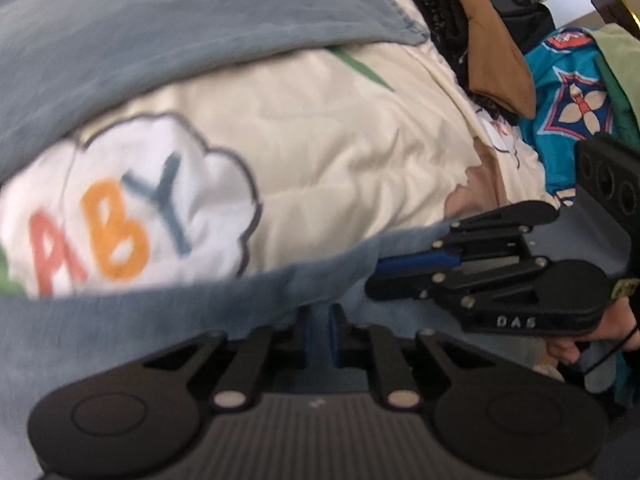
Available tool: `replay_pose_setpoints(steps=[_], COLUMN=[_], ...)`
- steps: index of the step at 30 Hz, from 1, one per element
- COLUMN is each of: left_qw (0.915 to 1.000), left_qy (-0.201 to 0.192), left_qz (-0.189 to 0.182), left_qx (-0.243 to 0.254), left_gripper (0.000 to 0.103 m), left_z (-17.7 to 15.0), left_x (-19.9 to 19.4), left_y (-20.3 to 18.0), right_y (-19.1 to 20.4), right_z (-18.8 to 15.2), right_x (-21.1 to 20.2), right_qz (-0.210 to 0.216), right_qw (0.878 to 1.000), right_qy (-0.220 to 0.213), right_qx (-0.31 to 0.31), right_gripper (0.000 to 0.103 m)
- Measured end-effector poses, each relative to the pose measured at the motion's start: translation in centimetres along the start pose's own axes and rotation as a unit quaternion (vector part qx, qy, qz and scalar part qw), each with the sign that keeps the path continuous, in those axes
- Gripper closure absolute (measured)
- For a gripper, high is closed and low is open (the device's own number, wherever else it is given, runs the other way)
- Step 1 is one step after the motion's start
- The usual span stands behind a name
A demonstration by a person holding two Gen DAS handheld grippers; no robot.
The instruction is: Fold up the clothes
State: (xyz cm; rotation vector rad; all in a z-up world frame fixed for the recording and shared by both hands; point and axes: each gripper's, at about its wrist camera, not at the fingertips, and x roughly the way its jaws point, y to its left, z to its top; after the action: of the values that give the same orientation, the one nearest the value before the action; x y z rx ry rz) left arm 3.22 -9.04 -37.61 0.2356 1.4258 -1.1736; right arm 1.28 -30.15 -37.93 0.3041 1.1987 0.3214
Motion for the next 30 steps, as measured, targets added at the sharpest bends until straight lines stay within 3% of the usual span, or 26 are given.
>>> replay_pose_setpoints(steps=[5, 9, 13, 20, 23, 27, 30], left_qw=[0.9988, 0.9965, 0.9962, 0.9981, 0.9985, 0.9979, 0.9953], left_qy=[-0.010, -0.021, -0.033, -0.028, -0.035, -0.036, -0.021], left_qz=[0.025, 0.047, 0.056, 0.049, 0.041, 0.050, 0.091], left_qx=[0.041, 0.066, 0.059, 0.026, 0.001, -0.020, -0.024], left_gripper=[0.099, 0.099, 0.099, 0.100, 0.092, 0.060, 0.056], left_z=[0.7, 0.8, 1.8, 3.6, 3.7, 3.6, 2.7], left_x=[0.5, 0.5, 0.6, 0.4, -1.2, -4.9, -8.3], left_y=[-0.9, -1.9, -1.9, -1.8, -1.3, -0.3, 0.7], right_y=[-0.6, -0.7, -2.1, -8.0, -9.1, -9.6, -9.6], right_z=[-0.2, -0.2, -1.0, -5.4, -6.3, -6.5, -6.4], right_x=[-0.2, -1.0, -3.5, -7.6, -7.7, -7.3, -7.3], right_qz=[-0.009, -0.017, -0.050, -0.124, -0.124, -0.133, -0.138], right_qw=[1.000, 1.000, 0.999, 0.990, 0.988, 0.985, 0.983], right_qy=[-0.005, -0.006, -0.014, -0.014, -0.022, -0.043, -0.053], right_qx=[0.006, 0.001, -0.002, 0.072, 0.088, 0.100, 0.111], right_gripper=[0.098, 0.097, 0.089, 0.088, 0.089, 0.093, 0.094])
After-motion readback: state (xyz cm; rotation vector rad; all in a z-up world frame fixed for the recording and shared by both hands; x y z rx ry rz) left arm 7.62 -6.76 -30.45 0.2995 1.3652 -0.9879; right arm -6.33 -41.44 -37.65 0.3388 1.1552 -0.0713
